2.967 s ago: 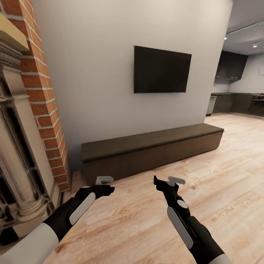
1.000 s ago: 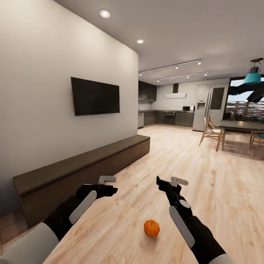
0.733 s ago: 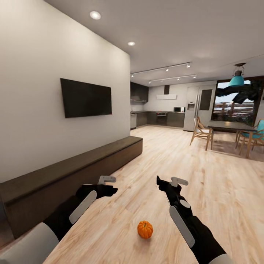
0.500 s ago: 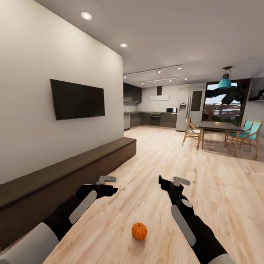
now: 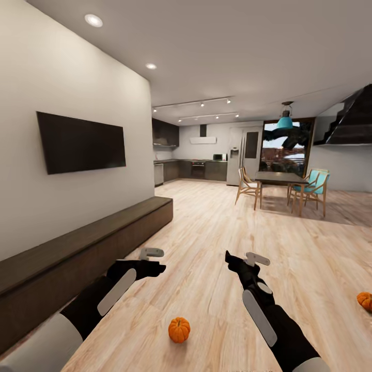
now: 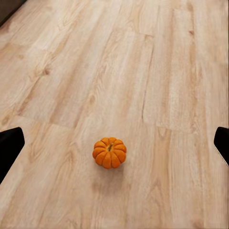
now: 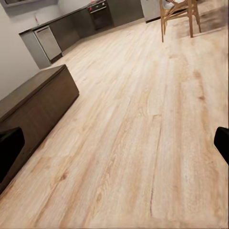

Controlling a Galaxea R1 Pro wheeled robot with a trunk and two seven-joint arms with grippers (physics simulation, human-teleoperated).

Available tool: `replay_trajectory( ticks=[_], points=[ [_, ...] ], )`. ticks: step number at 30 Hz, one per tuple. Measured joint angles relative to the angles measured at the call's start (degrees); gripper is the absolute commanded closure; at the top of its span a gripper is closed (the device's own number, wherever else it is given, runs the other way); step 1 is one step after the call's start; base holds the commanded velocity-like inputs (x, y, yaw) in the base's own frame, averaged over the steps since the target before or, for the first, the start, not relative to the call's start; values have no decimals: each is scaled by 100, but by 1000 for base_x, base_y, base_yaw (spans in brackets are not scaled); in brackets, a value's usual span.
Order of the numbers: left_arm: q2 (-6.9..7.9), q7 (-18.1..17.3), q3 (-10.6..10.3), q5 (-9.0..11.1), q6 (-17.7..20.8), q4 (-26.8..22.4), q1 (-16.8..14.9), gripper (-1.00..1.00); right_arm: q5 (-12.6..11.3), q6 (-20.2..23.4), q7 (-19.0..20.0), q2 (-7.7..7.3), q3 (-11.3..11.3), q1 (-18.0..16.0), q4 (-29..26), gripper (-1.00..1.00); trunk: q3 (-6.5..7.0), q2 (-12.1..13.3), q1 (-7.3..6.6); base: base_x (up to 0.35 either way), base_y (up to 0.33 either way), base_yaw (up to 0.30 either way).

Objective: Place each of the two pumpkins and all three candles from the living room inside a cabinet in the living room (use any cabinet), then make sure every cabinet is closed, and position the cauldron so it is next to a table in the living room.

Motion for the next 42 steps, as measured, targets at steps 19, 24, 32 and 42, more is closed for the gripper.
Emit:
replay_trajectory(
  ticks=[19,24,32,42],
  points=[
    [2,1,-6,2,11,-29,3,-100,-630,2362,-90,-35,-1013,-55,150,-100,-12,0,0,0,0,-71],
    [2,-3,-2,2,14,-29,3,-100,-609,2389,-93,-44,-1021,-43,234,-100,-54,0,0,0,0,105],
    [2,-3,-7,1,20,-28,2,-100,-617,2377,-94,-99,-1040,-13,508,-100,-126,0,0,0,0,59],
    [1,-4,-15,-7,25,-26,2,-100,-593,2271,-89,-98,-1027,3,593,-100,-194,0,0,0,0,-15]
  ],
)
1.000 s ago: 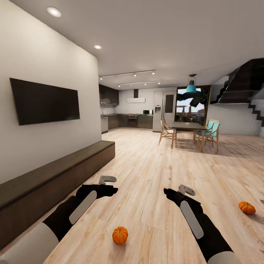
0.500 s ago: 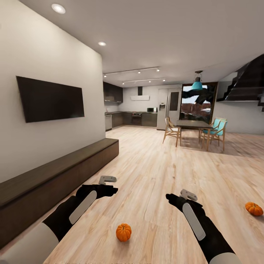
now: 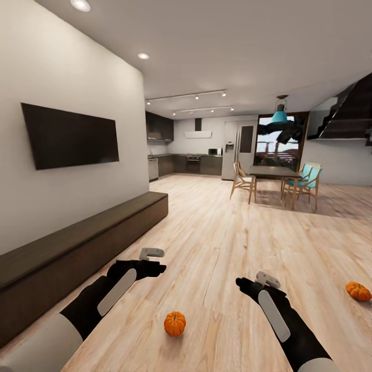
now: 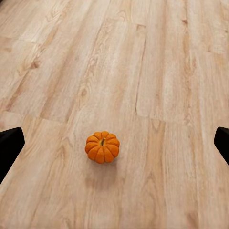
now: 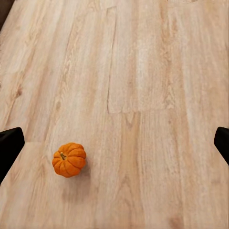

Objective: Place each of the two pumpkins and all three candles from the living room inside a cabinet in the living room (use any cabinet), then make sure every cabinet is closed, and position the cauldron so it is next to a table in the living room.

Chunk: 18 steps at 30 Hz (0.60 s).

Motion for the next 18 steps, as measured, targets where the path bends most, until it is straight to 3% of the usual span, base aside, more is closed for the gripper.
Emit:
replay_trajectory(
  ticks=[18],
  points=[
    [-1,-4,-20,-25,2,17,-1,-100,-12,-101,48,-23,-4,7,10,-100,-87,0,0,0,0,-224]
  ],
)
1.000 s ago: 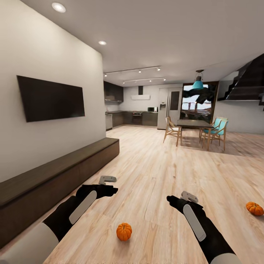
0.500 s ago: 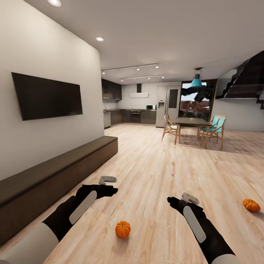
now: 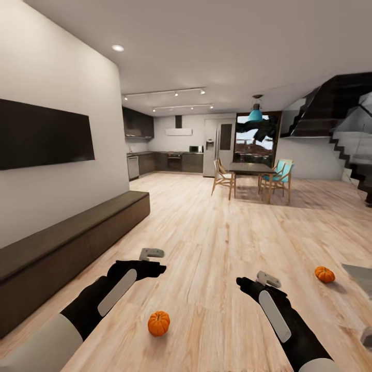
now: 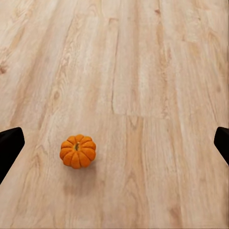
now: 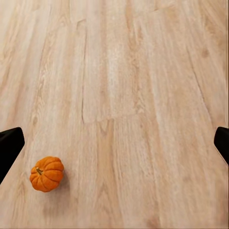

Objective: Place each of the two pumpkins and all three candles from the living room inside a cabinet in the living room (use any cabinet), then make sure every cabinet is closed, and position the cauldron so it is next to a table in the living room.

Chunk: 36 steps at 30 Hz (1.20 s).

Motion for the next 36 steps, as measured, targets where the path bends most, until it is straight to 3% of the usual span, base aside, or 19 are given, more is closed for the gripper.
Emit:
replay_trajectory(
  ticks=[12,36],
  points=[
    [0,0,-33,-12,0,9,0,-100,-2,-1,1,-3,-3,0,5,-100,145,480,-263,0,0,-226],
    [-3,8,9,14,-13,21,1,-100,26,-9,-34,-12,-11,-1,132,-100,-12,481,-266,36,0,-162]
  ],
)
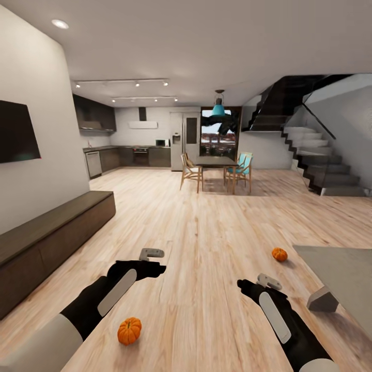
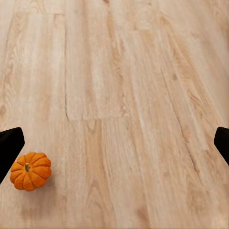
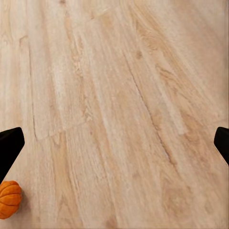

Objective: Place each of the two pumpkins and all three candles from the living room inside a cabinet in the living room (use any cabinet), then make sure every cabinet is closed, and position the cauldron so it is next to a table in the living room.

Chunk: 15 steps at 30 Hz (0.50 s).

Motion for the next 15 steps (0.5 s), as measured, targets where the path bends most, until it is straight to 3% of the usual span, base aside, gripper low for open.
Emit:
replay_trajectory(
  ticks=[8,15],
  points=[
    [-4,5,5,0,-5,27,-8,-100,5,6,-19,14,-7,-26,-97,-100,-22,0,-1,283,-25,-38],
    [-5,14,4,8,-12,39,-15,-100,-1,32,15,-12,-35,-84,-227,-100,-57,0,0,289,-153,-145]
  ],
)
